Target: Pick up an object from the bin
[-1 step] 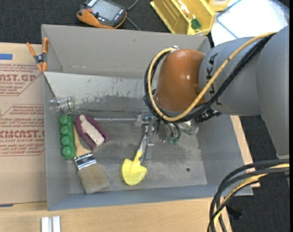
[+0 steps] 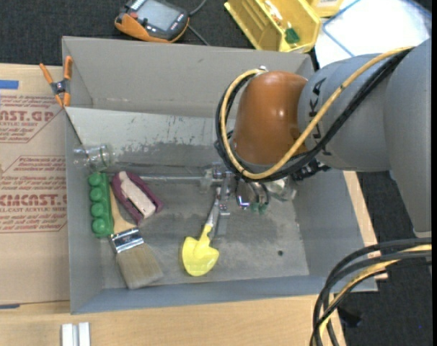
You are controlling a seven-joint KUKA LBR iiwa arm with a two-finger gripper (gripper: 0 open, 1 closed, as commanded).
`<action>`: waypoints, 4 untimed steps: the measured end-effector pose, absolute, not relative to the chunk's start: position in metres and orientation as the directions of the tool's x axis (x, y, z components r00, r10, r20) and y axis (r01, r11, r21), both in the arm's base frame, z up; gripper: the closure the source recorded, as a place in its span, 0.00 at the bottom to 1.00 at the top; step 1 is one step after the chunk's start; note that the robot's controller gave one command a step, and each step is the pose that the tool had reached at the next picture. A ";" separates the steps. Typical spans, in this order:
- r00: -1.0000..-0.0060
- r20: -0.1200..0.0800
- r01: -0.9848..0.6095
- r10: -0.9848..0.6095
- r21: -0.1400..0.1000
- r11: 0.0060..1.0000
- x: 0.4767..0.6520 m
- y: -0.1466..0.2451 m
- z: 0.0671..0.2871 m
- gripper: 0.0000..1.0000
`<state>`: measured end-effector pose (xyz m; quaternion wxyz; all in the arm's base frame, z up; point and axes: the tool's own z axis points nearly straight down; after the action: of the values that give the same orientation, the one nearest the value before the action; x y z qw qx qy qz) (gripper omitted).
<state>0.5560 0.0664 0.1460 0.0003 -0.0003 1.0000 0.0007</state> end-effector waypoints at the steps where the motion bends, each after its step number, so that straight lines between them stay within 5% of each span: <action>1: -0.868 -0.001 -0.497 -0.497 0.002 0.868 0.562 0.065 0.070 0.00; 4: -0.878 -0.011 -0.479 -0.479 0.000 0.878 0.568 0.050 0.072 0.00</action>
Offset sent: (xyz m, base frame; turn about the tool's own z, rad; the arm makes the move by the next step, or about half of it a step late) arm 0.0114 -0.0244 -0.0760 -0.4936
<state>0.5677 0.0503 0.0716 0.0053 -0.2472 0.9689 0.0015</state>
